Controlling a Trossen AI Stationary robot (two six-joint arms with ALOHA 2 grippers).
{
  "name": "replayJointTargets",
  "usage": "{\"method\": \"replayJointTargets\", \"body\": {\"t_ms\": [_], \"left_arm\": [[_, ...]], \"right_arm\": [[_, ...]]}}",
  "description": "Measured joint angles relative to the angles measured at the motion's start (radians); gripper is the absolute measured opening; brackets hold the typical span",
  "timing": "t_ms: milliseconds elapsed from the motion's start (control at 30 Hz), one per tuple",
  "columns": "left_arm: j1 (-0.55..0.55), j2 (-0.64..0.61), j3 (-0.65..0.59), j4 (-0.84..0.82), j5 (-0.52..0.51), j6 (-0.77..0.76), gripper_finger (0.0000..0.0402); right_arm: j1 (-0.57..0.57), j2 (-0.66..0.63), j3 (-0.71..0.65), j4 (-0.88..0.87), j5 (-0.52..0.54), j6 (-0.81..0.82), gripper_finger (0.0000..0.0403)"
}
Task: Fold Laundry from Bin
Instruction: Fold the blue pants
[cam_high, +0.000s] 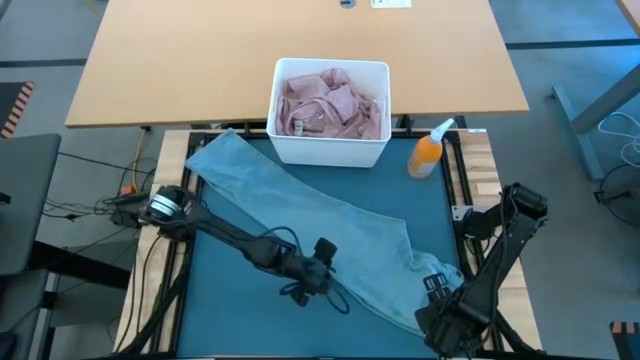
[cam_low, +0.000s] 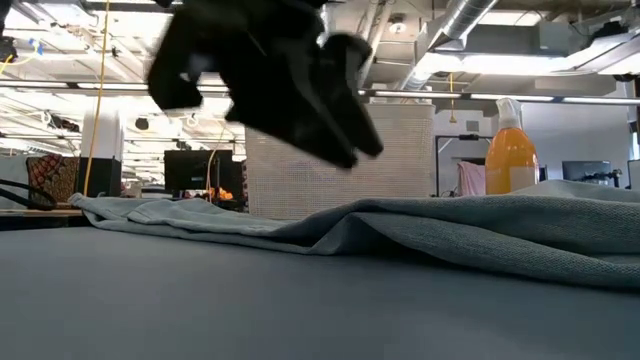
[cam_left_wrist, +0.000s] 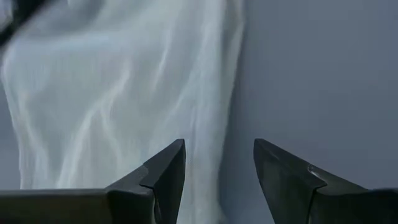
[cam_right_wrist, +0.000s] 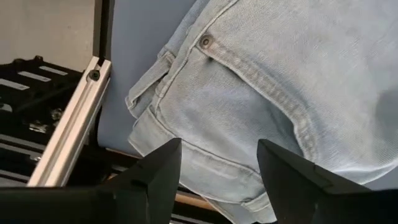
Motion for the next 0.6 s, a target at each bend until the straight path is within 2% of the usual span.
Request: {"method": "replayJointTargets", "body": {"t_ms": [100, 233, 500, 600], "left_arm": [[0.003, 0.041, 0.031, -0.082, -0.055, -0.018, 0.0179], [0.003, 0.09, 0.027, -0.093, -0.134, -0.033, 0.0179], [0.002, 0.141, 0.029, -0.071, -0.161, -0.098, 0.0177], [0.002, 0.141, 0.03, -0.101, -0.179, -0.123, 0.0153]], "right_arm": [[0.01, 0.0, 0.0, 0.0, 0.0, 0.012, 0.0239], [0.012, 0.0, 0.0, -0.001, 0.0, 0.013, 0.0239], [0.009, 0.0, 0.0, -0.003, 0.001, 0.014, 0.0239], [0.009, 0.0, 0.0, -0.002, 0.001, 0.016, 0.0239]]}}
